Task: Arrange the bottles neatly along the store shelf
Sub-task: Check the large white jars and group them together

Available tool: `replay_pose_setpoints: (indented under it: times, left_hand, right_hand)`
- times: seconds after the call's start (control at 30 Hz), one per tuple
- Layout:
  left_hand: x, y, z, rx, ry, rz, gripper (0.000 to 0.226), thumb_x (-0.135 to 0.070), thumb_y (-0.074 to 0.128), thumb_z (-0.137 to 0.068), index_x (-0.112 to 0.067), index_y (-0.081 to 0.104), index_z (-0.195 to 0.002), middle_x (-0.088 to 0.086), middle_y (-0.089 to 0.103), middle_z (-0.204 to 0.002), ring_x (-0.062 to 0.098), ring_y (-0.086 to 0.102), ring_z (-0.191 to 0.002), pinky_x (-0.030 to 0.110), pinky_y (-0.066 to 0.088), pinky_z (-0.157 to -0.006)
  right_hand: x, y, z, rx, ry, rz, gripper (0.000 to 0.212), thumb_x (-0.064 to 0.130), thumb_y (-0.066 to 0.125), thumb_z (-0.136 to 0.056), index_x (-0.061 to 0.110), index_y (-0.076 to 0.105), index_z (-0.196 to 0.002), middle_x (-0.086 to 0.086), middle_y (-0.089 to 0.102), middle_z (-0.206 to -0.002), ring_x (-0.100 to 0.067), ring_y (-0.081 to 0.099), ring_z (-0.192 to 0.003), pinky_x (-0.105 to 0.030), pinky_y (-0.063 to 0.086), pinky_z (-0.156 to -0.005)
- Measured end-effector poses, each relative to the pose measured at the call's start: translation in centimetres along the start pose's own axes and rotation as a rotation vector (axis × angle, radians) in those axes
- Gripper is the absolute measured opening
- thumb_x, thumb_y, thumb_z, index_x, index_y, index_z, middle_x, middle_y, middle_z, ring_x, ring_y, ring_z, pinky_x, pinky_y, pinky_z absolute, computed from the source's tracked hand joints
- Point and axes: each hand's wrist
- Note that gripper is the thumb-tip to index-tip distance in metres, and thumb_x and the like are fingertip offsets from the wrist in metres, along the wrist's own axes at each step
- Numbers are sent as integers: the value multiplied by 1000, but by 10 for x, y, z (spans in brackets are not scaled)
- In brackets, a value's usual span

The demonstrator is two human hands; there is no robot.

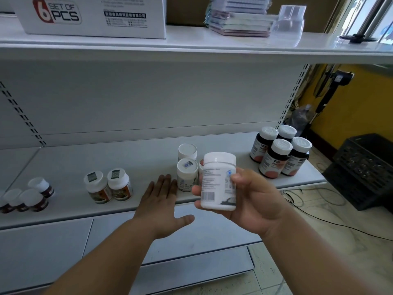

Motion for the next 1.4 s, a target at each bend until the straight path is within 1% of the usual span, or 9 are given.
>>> replay_pose_setpoints:
  times: [0.3, 0.43, 0.57, 0.7, 0.77, 0.93, 1.07, 1.23, 1.4]
  left_hand:
    - [-1, -2, 0, 1, -9, -13, 136, -94, -15, -42, -17, -20, -154, 4, -30, -160, 20, -30, -145, 40, -15, -120]
    - [-1, -3, 1, 4, -4, -15, 135, -93, -14, -43, -16, -20, -153, 5, -30, -160, 20, -30, -146, 40, -15, -120]
    - [0, -3, 1, 8, -1, -11, 131, -93, -10, -47, -17, -21, -153, 5, -31, -159, 20, -30, -145, 41, -14, -121]
    - [0, -3, 1, 10, 3, -13, 130, -93, -9, -48, -16, -20, -153, 5, -31, -159, 20, -30, -145, 41, -14, -120]
    - [0, -3, 1, 2, 5, -20, 129, -92, -7, -50, -16, -20, -153, 6, -30, -159, 20, -30, -146, 41, -14, -120]
    - [-1, -2, 0, 0, 2, -18, 129, -92, -7, -50, -16, -20, -153, 5, -30, -159, 20, -30, -146, 40, -14, -120]
    - [0, -2, 1, 2, 5, -18, 128, -91, -7, -50, -15, -20, -153, 5, -30, -159, 20, -30, -146, 41, -15, -120]
    - [-1, -4, 2, 3, 5, -24, 126, -90, -3, -54, -15, -20, -153, 6, -30, -159, 21, -29, -146, 40, -15, -120]
    - [-1, -4, 2, -1, 7, -25, 124, -90, -1, -56, -15, -20, -153, 4, -31, -158, 21, -29, -146, 40, -15, -120]
  right_hand:
    - [-4, -2, -1, -195, -78, 164, 90, 34, 90, -60, 3, 48, -134, -21, 63, -112, -34, 66, -90, -38, 55, -73]
    - [1, 1, -2, -266, -75, 214, 60, 31, 74, -74, 9, 56, -126, -17, 67, -105, -32, 66, -92, -40, 56, -78]
    - [28, 4, -17, -352, -216, 603, 48, 18, 70, -73, 13, 56, -119, -12, 68, -105, -28, 68, -96, -40, 57, -80]
    - [57, 2, -28, -527, -301, 1320, 43, 23, 75, -73, 29, 56, -112, 7, 65, -99, 0, 63, -77, -17, 52, -69]
    - [66, -1, -37, -541, -286, 1499, 45, 25, 74, -73, 31, 54, -113, 13, 64, -99, 1, 61, -77, -18, 51, -69]
    - [83, -22, -67, -508, -200, 1663, 60, 24, 71, -71, 27, 48, -127, 6, 57, -119, -16, 58, -100, -37, 52, -85]
    - [88, -27, -88, -466, -229, 1843, 59, 22, 72, -74, 23, 50, -128, 7, 54, -116, -14, 50, -95, -27, 40, -79]
    - [84, -40, -101, -393, -282, 1865, 43, 26, 77, -72, 33, 52, -107, 7, 58, -108, -17, 56, -92, -31, 47, -76]
    - [81, -51, -102, -419, -352, 1795, 27, 30, 74, -80, 31, 54, -98, 8, 58, -101, -3, 55, -79, -14, 40, -64]
Point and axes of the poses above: each hand's wrist, its own z-axis away from the middle knuckle, its own y-axis out of the palm, x = y × z
